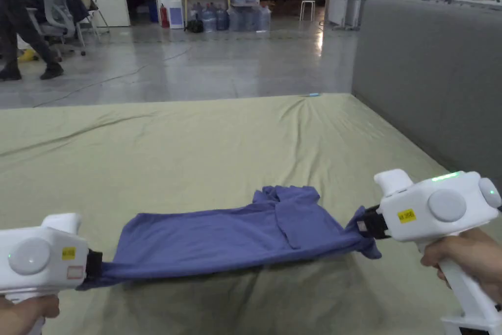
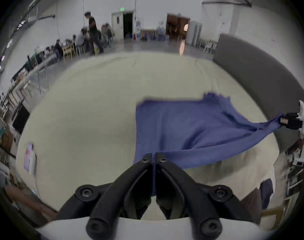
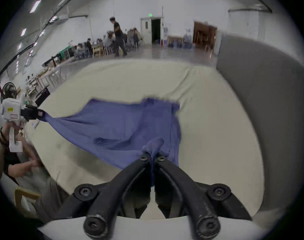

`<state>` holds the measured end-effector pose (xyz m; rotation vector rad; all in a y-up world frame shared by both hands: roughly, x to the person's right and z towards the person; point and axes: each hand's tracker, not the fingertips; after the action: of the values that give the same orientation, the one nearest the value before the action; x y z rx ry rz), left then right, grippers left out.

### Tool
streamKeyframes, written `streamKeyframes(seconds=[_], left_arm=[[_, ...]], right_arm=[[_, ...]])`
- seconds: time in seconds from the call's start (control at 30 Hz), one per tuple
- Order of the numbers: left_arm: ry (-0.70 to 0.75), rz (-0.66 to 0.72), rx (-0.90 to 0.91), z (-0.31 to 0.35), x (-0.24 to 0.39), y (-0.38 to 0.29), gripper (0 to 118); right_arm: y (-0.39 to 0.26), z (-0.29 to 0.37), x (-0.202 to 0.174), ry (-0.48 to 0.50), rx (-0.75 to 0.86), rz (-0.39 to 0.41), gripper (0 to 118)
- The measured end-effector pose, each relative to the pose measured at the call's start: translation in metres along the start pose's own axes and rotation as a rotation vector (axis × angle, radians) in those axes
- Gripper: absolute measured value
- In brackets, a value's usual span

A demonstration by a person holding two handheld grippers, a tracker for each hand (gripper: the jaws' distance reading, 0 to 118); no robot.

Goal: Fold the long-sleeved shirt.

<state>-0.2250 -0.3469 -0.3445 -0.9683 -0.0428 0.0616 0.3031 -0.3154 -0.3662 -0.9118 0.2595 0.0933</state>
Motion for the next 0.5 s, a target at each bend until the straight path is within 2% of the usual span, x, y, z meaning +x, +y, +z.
streamKeyframes(seconds=[0.1, 0.27, 0.33, 0.37, 0.47, 0.5], left_arm=[[-0.008, 0.022, -0.098, -0.018, -0.004, -0.067, 0], [-0.06, 0.015, -0.213, -0.022, -0.012, -0.129, 0], [-0.081, 0.013, -0.277, -0.017, -0.016, -0.14, 0], [-0.091, 0.02, -0.28, -0.014, -0.019, -0.144, 0], [-0.081, 0.015, -0.274, -0.01, -0.024, -0.152, 0], [-0.084, 0.024, -0.261, -0.008, -0.024, -0.153, 0]], right_arm=[[-0.069, -0.022, -0.001, 0.026, -0.145, -0.005, 0], [-0.141, -0.026, -0.012, 0.066, -0.354, 0.071, 0], [-0.155, -0.021, -0.015, 0.084, -0.434, 0.152, 0], [-0.162, -0.016, -0.02, 0.089, -0.448, 0.176, 0], [-0.169, -0.011, -0.022, 0.095, -0.428, 0.174, 0], [-0.168, -0.009, -0.023, 0.081, -0.39, 0.154, 5]])
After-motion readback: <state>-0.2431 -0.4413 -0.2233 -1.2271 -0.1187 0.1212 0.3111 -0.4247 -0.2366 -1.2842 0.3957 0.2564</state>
